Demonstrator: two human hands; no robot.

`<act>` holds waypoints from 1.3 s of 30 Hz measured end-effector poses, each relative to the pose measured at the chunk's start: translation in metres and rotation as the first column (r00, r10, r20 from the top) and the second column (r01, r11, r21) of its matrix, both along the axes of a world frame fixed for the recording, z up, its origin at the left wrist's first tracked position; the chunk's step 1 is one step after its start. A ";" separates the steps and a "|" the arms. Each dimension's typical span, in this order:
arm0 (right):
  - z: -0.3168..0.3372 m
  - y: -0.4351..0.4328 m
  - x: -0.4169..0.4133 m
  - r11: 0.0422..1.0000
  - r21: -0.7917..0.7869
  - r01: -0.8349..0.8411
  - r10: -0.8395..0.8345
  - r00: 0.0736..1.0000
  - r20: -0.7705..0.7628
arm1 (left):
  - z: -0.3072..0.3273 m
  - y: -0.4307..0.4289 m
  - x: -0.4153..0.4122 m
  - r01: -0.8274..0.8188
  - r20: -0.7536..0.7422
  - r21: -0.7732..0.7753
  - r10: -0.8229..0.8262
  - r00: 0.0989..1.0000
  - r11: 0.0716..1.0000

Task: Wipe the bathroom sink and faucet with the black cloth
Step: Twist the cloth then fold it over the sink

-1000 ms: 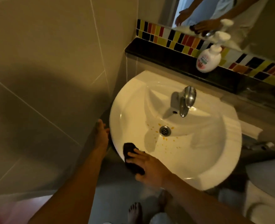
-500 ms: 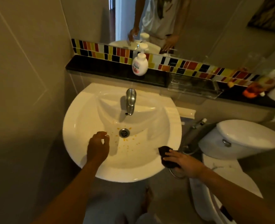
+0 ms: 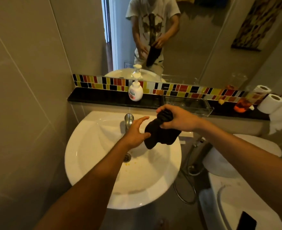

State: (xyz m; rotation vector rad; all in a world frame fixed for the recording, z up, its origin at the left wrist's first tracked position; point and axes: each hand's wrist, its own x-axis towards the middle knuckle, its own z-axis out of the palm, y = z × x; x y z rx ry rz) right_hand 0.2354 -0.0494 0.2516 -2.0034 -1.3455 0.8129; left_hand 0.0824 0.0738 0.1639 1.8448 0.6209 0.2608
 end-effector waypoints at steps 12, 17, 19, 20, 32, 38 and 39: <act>0.100 0.048 0.014 0.972 0.136 0.189 -0.102 0.872 -0.478 | 0.123 0.040 0.016 0.144 0.269 -0.259 -0.072 0.960 0.955; 0.126 0.062 0.013 0.948 0.224 0.226 -0.090 0.866 -0.492 | 0.155 0.047 0.025 0.064 0.281 -0.259 0.012 0.960 0.964; 0.135 0.066 0.016 0.957 0.240 0.164 -0.071 0.932 -0.355 | 0.167 0.054 0.023 0.027 0.317 -0.250 0.056 0.947 0.968; 0.139 0.068 0.018 0.959 0.251 0.133 -0.067 0.965 -0.254 | 0.173 0.058 0.021 0.005 0.330 -0.233 0.074 0.941 0.972; 0.175 0.101 0.013 0.882 0.448 -0.144 -0.125 0.847 0.517 | 0.225 0.108 -0.018 -0.091 0.355 0.095 0.052 0.933 0.991; 0.190 0.113 0.008 0.894 0.407 -0.185 -0.083 0.826 0.558 | 0.221 0.122 -0.057 -0.128 0.142 0.327 0.085 0.986 0.936; 0.190 0.113 0.010 0.896 0.404 -0.182 -0.084 0.826 0.558 | 0.219 0.125 -0.064 -0.122 0.102 0.354 0.092 0.991 0.927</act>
